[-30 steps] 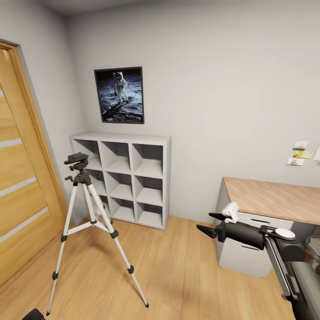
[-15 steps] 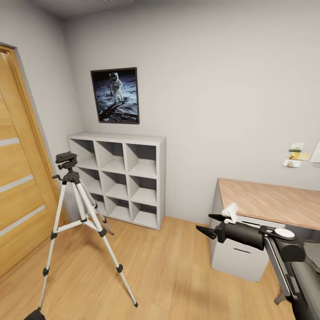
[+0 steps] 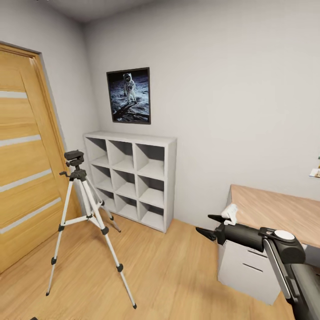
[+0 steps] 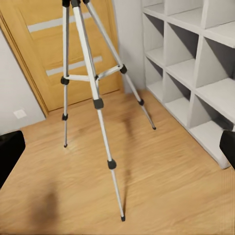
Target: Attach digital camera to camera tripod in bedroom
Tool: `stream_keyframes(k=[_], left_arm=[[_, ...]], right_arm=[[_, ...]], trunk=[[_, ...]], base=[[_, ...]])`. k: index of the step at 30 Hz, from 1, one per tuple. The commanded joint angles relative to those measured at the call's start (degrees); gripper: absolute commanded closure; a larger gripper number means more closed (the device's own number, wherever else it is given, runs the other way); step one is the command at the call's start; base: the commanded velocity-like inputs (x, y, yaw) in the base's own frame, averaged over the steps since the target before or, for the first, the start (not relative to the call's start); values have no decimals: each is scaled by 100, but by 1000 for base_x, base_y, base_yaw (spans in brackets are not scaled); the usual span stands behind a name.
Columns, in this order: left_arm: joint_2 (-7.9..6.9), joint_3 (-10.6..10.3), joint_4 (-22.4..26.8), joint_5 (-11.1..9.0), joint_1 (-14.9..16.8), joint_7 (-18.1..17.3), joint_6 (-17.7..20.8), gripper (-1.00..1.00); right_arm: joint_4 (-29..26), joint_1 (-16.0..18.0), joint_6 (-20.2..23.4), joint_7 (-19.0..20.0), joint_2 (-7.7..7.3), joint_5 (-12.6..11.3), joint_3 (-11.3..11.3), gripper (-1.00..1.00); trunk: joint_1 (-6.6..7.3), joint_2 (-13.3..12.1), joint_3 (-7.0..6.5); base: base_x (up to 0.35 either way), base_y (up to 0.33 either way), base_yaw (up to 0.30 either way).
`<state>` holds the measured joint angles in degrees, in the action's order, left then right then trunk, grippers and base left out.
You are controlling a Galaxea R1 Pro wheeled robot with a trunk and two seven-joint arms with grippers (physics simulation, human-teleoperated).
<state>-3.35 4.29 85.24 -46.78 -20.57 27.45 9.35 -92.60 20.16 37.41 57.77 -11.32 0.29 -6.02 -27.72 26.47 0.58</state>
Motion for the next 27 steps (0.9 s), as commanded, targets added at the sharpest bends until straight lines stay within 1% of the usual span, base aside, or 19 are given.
stream_keyframes(k=[1, 3, 9, 11, 12, 15, 17, 24, 27], left_arm=[[-2, 1, 8, -5, 0, 26, 40, 100], [-5, 2, -4, -6, 0, 20, 40, 100], [-11, 2, -21, -6, 0, 16, 40, 100], [-12, 2, -23, -6, 0, 16, 40, 100], [-10, 2, -24, -6, 0, 15, 40, 100], [-11, 2, -30, -10, 0, 15, 40, 100], [-13, 2, -39, -12, 0, 15, 40, 100], [-17, 15, -61, -15, 0, 16, 40, 100], [-5, 108, -71, -18, 0, 15, 40, 100]], right_arm=[[-4, -6, -14, 28, -1, 2, -6, -100], [-4, -66, -142, 65, -8, -2, -1, -100], [-2, -155, -263, 188, -7, -3, 42, -100], [1, -164, -275, 205, -17, -3, 100, -100], [2, -174, -281, 244, -32, -3, 185, -100], [4, -188, -289, 378, -46, 12, 340, -100], [4, -191, -292, 425, -48, 34, 384, -100], [5, -197, -303, 485, -42, 91, 450, -100], [5, -197, -304, 481, -35, 93, 451, -100]], trunk=[[-5, 7, 6], [-5, 7, 6], [-5, 7, 6], [-5, 7, 6], [-5, 7, 6], [-5, 7, 6], [-5, 7, 6], [-5, 7, 6], [-5, 7, 6]], base=[[200, -280, 280], [215, -269, 281], [229, -258, 281], [238, -249, 281], [244, -240, 281], [248, -232, 281], [251, -223, 281], [254, -221, 281], [213, -260, 281]])
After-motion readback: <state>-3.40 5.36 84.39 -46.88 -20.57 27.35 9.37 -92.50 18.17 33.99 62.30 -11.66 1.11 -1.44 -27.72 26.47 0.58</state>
